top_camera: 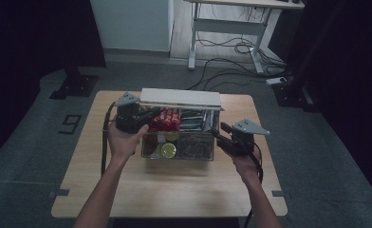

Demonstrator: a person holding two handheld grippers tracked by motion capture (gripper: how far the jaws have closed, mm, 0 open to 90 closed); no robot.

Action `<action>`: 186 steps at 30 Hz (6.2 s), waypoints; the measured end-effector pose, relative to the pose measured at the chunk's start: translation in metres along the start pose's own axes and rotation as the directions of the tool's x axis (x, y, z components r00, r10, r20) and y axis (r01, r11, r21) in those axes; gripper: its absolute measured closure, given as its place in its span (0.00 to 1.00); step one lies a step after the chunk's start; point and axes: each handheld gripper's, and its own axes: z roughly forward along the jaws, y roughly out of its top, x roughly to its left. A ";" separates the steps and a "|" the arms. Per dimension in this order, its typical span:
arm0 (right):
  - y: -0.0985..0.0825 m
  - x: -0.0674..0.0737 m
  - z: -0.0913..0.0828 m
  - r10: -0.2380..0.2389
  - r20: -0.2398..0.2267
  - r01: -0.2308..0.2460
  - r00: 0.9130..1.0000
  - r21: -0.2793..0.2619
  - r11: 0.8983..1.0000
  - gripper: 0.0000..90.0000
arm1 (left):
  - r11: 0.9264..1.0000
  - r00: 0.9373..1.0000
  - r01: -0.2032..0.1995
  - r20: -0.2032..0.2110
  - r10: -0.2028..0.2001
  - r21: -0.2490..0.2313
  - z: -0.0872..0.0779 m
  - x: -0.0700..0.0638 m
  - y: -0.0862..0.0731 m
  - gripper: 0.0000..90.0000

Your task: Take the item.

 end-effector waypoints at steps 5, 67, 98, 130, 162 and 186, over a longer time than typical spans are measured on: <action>0.001 0.001 0.005 -0.001 0.000 0.001 1.000 0.006 1.000 0.64 | 1.000 1.000 -0.001 0.000 0.001 0.000 0.000 0.000 0.000 1.00; 0.011 0.007 0.042 -0.028 0.047 0.026 0.999 0.048 0.999 0.83 | 1.000 1.000 0.002 0.005 -0.002 -0.002 0.002 0.000 -0.001 1.00; 0.012 0.011 0.028 -0.057 0.025 0.057 0.998 0.021 0.998 0.99 | 1.000 1.000 0.003 0.007 -0.003 -0.003 0.003 0.000 -0.001 1.00; 0.013 0.005 0.020 -0.033 0.045 0.032 0.998 0.034 0.999 0.99 | 1.000 1.000 0.005 0.005 -0.005 -0.012 0.003 0.000 -0.001 1.00; 0.011 -0.014 -0.040 0.058 -0.017 -0.059 0.998 -0.155 0.986 1.00 | 1.000 1.000 0.009 0.002 -0.009 -0.027 0.002 -0.001 0.005 1.00; 0.007 -0.031 -0.059 0.077 0.019 -0.072 0.997 -0.187 0.980 1.00 | 1.000 1.000 0.006 0.000 -0.006 -0.028 0.002 -0.002 0.004 1.00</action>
